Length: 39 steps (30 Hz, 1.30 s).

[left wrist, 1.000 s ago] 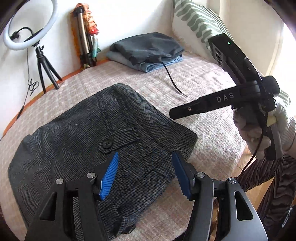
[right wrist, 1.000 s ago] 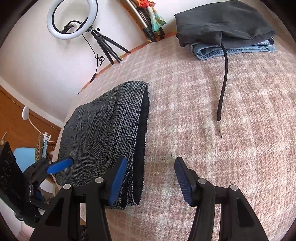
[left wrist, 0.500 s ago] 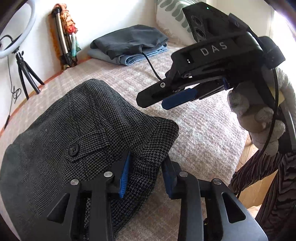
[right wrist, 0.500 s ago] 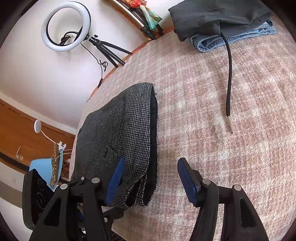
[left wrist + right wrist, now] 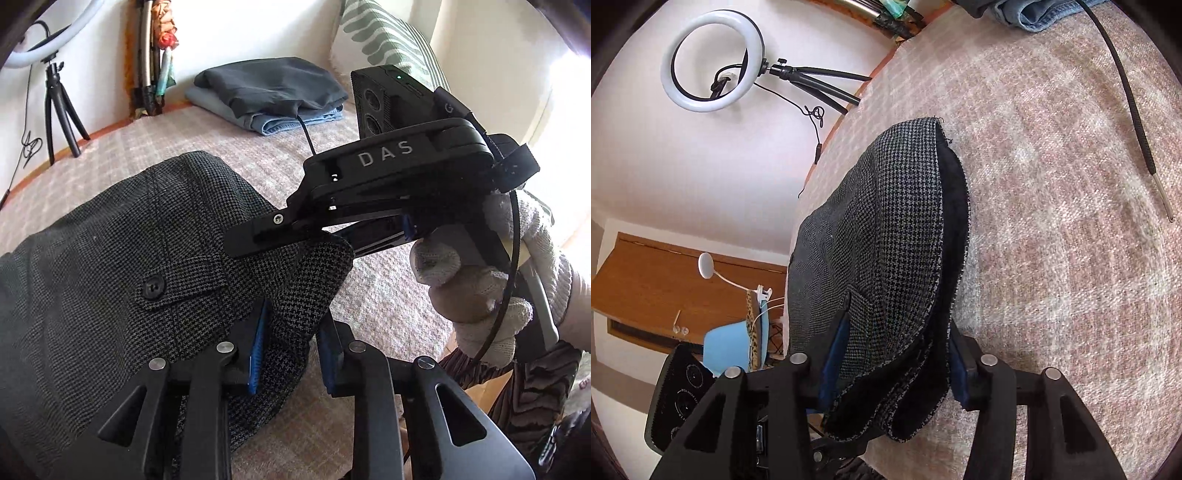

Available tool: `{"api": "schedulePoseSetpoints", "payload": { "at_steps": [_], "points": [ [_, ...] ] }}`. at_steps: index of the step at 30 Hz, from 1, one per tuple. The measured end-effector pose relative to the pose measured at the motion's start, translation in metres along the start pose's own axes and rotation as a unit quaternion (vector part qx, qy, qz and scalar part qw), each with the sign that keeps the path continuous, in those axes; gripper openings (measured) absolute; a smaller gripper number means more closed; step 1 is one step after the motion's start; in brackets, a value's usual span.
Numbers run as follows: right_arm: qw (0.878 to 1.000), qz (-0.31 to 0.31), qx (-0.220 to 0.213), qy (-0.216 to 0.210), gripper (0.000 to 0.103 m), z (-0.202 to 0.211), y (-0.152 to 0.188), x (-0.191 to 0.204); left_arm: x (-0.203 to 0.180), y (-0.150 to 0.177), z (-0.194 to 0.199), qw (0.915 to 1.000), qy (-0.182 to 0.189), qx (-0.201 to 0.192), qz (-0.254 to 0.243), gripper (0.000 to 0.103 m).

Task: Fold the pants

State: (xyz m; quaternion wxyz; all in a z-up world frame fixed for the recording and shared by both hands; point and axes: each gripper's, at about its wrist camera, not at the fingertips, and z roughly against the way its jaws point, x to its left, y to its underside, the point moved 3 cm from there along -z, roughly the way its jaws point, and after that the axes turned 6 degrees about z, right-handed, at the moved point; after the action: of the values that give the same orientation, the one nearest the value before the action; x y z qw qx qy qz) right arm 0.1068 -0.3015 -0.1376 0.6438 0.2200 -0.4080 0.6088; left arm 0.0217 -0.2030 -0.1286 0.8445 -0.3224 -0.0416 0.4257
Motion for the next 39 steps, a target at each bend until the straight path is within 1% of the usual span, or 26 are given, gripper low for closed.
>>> {"api": "schedulePoseSetpoints", "payload": {
  "at_steps": [2, 4, 6, 7, 8, 9, 11, 13, 14, 16, 17, 19, 21, 23, 24, 25, 27, 31, 33, 36, 37, 38, 39],
  "points": [
    [1.0, 0.01, -0.009, 0.022, 0.023, -0.001, -0.001, 0.002, -0.001, 0.002, 0.009, 1.0, 0.003, 0.003, 0.002, 0.028],
    [0.998, 0.031, -0.017, 0.048, 0.018, -0.001, -0.001, 0.01, 0.002, 0.001, 0.025, 0.9999, 0.01, -0.001, 0.012, 0.03],
    [0.996, 0.058, -0.027, 0.066, 0.014, 0.004, 0.001, 0.018, 0.013, -0.004, 0.046, 0.9993, 0.006, -0.024, 0.026, 0.036],
    [0.994, 0.07, -0.032, 0.074, 0.014, 0.005, 0.002, 0.023, 0.023, -0.008, 0.057, 0.9985, -0.004, -0.04, 0.036, 0.041],
    [0.993, 0.081, -0.038, 0.081, 0.013, 0.008, 0.003, 0.028, 0.036, -0.014, 0.066, 0.9969, -0.024, -0.058, 0.047, 0.045],
    [0.991, 0.09, -0.042, 0.089, 0.013, 0.009, 0.004, 0.034, 0.052, -0.019, 0.074, 0.994, -0.055, -0.072, 0.062, 0.047],
    [0.988, 0.105, -0.052, 0.096, 0.013, 0.013, 0.005, 0.043, 0.092, -0.031, 0.081, 0.9834, -0.124, -0.091, 0.097, 0.047],
    [0.986, 0.116, -0.058, 0.104, 0.013, 0.013, 0.004, 0.05, 0.137, -0.042, 0.08, 0.9662, -0.193, -0.1, 0.139, 0.047],
    [0.986, 0.116, -0.059, 0.104, 0.013, 0.013, 0.003, 0.051, 0.158, -0.047, 0.075, 0.9592, -0.209, -0.103, 0.161, 0.047],
    [0.986, 0.115, -0.059, 0.105, 0.013, 0.012, 0.002, 0.051, 0.19, -0.052, 0.063, 0.9483, -0.227, -0.104, 0.196, 0.047],
    [0.986, 0.112, -0.06, 0.106, 0.013, 0.012, 0.001, 0.05, 0.201, -0.053, 0.053, 0.9439, -0.242, -0.099, 0.201, 0.047],
    [0.987, 0.108, -0.063, 0.104, 0.013, 0.013, 0.0, 0.049, 0.212, -0.055, 0.032, 0.9384, -0.274, -0.087, 0.192, 0.047],
    [0.986, 0.11, -0.066, 0.105, 0.013, 0.013, -0.002, 0.049, 0.22, -0.055, 0.013, 0.9353, -0.291, -0.066, 0.19, 0.047],
    [0.986, 0.114, -0.067, 0.106, 0.013, 0.016, -0.003, 0.05, 0.23, -0.049, -0.006, 0.9331, -0.292, -0.042, 0.206, 0.047],
    [0.985, 0.116, -0.068, 0.105, 0.013, 0.017, -0.003, 0.051, 0.232, -0.046, -0.014, 0.9319, -0.299, -0.032, 0.203, 0.048],
    [0.985, 0.119, -0.069, 0.104, 0.013, 0.017, -0.004, 0.052, 0.229, -0.045, -0.015, 0.9309, -0.308, -0.046, 0.191, 0.049],
    [0.984, 0.126, -0.069, 0.107, 0.012, 0.017, -0.004, 0.055, 0.227, -0.046, -0.015, 0.9296, -0.317, -0.043, 0.183, 0.049],
    [0.983, 0.13, -0.068, 0.109, 0.012, 0.017, -0.004, 0.057, 0.225, -0.046, 0.002, 0.9304, -0.309, -0.045, 0.192, 0.049],
    [0.983, 0.13, -0.068, 0.107, 0.012, 0.018, -0.004, 0.057, 0.214, -0.041, 0.018, 0.9343, -0.296, -0.056, 0.191, 0.049],
    [0.984, 0.13, -0.068, 0.105, 0.012, 0.019, -0.003, 0.056, 0.19, -0.029, 0.034, 0.941, -0.288, -0.065, 0.166, 0.049],
    [0.983, 0.131, -0.068, 0.105, 0.012, 0.019, -0.003, 0.057, 0.184, -0.023, 0.035, 0.9445, -0.281, -0.063, 0.157, 0.049],
    [0.983, 0.131, -0.069, 0.105, 0.012, 0.02, -0.003, 0.058, 0.181, -0.018, 0.032, 0.9455, -0.284, -0.056, 0.149, 0.049],
    [0.984, 0.131, -0.071, 0.103, 0.012, 0.02, -0.003, 0.059, 0.182, -0.012, 0.025, 0.9442, -0.294, -0.045, 0.142, 0.049]
  ]
}}
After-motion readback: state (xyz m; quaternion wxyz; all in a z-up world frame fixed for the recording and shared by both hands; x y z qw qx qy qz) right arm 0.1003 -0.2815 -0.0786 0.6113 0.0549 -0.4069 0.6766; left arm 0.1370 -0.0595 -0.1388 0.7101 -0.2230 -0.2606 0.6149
